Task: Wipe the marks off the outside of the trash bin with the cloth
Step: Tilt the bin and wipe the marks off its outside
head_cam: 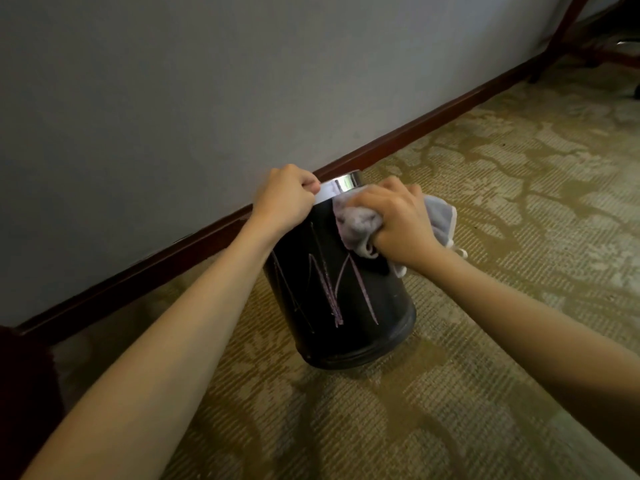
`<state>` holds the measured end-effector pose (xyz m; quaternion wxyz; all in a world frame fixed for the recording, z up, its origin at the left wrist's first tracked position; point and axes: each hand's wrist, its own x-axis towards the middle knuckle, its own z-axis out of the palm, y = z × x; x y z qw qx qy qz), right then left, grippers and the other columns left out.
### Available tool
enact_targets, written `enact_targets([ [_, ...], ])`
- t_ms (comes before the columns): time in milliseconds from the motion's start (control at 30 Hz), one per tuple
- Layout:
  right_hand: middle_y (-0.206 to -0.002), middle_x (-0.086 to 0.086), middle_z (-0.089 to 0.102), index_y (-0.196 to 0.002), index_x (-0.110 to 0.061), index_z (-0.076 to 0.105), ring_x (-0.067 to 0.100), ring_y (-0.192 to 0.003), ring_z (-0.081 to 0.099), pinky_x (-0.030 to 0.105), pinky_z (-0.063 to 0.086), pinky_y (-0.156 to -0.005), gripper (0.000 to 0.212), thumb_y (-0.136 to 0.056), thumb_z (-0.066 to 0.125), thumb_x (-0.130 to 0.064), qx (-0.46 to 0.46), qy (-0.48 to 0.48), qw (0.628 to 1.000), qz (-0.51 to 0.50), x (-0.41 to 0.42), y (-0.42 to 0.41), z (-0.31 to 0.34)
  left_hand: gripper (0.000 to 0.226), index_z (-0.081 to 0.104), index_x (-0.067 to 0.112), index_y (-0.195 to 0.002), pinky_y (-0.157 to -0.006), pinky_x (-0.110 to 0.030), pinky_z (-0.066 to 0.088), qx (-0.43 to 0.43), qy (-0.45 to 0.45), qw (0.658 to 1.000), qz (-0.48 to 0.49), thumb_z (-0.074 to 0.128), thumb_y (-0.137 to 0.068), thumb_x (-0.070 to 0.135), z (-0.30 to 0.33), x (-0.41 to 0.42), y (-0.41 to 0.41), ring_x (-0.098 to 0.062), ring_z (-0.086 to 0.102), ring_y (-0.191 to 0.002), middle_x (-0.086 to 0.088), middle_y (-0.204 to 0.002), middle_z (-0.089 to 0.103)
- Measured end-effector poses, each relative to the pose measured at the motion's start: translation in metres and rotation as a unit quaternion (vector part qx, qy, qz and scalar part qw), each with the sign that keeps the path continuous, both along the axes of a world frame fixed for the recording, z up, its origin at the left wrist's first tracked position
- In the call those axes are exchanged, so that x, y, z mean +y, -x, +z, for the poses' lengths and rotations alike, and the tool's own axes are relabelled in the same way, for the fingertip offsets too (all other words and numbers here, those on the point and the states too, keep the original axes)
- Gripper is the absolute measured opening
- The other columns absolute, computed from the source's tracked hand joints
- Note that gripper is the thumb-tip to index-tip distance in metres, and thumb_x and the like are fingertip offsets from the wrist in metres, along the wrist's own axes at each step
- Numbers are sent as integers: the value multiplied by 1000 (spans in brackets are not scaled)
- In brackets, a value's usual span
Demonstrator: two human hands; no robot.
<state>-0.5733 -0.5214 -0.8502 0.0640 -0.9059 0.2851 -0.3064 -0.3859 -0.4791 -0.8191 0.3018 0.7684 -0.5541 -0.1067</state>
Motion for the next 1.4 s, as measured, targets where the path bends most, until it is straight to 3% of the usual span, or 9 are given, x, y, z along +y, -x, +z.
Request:
enact_targets([
  [167,-98,-11,64,-97,-26,70,15,-94,46,47,40,-81,38,-68,69,-1,-10,-19,1000,-21,4,-4,-12,20,44,5,-60,-70,-34,46,14,13,1000,11,46,-78,-2,-3,-1,-5,-37,56,-83,-19,-68,54],
  [433,-88,-17,68,-81,-28,70,12,-94,45,35,29,-78,13,-74,60,-26,83,35,990,105,56,46,-74,37,48,18,-51,-72,-30,42,19,13,999,46,50,-87,8,-11,0,-39,-25,48,-67,3,-56,46],
  [733,-88,-17,67,-85,-29,69,20,-87,57,43,43,-73,28,-62,79,-17,149,35,982,106,55,50,-64,24,37,2,-64,-71,-33,46,31,-2,999,37,50,-84,5,-4,-1,-32,-45,47,-77,-29,-75,53],
  [867,-93,-11,68,-91,-25,71,26,-90,57,39,34,-74,42,-56,78,-4,103,43,990,83,29,28,-29,38,39,13,-49,-62,-27,34,43,-19,999,-6,50,-84,3,5,-1,-15,-1,28,-78,-14,-60,35],
  [933,-97,-8,69,-102,-24,70,27,-92,55,38,31,-76,45,-63,72,0,62,50,995,53,15,9,-7,36,33,3,-51,-66,-30,39,44,-15,999,-22,49,-82,2,8,0,-4,-12,40,-94,-20,-68,48],
  [1033,-99,-10,69,-106,-27,69,25,-91,52,40,35,-76,39,-73,70,-5,20,56,998,20,2,-12,12,12,40,-3,-66,-88,-34,39,42,-16,999,-30,44,-78,-2,9,-4,2,-35,46,-68,-20,-64,45],
  [1067,-98,-10,69,-103,-27,70,26,-91,52,42,36,-76,35,-74,70,-7,17,55,998,19,1,-15,12,38,37,11,-42,-82,-32,37,32,-17,999,-20,43,-77,-3,9,-4,1,-34,33,-55,-19,-55,32],
  [1167,-98,-8,68,-98,-22,71,27,-95,51,46,38,-78,30,-72,71,-7,15,38,999,29,8,-11,-7,40,28,15,-50,-61,-28,30,23,-13,1000,-8,48,-81,0,2,-7,-14,-19,30,-60,-5,-59,33],
  [1400,-86,-15,66,-86,-27,70,18,-96,47,40,35,-77,17,-76,57,-30,56,55,994,80,50,29,-74,30,38,16,-58,-57,-29,26,72,-15,996,40,52,-83,8,-14,-5,-55,-12,30,-62,-5,-65,35],
])
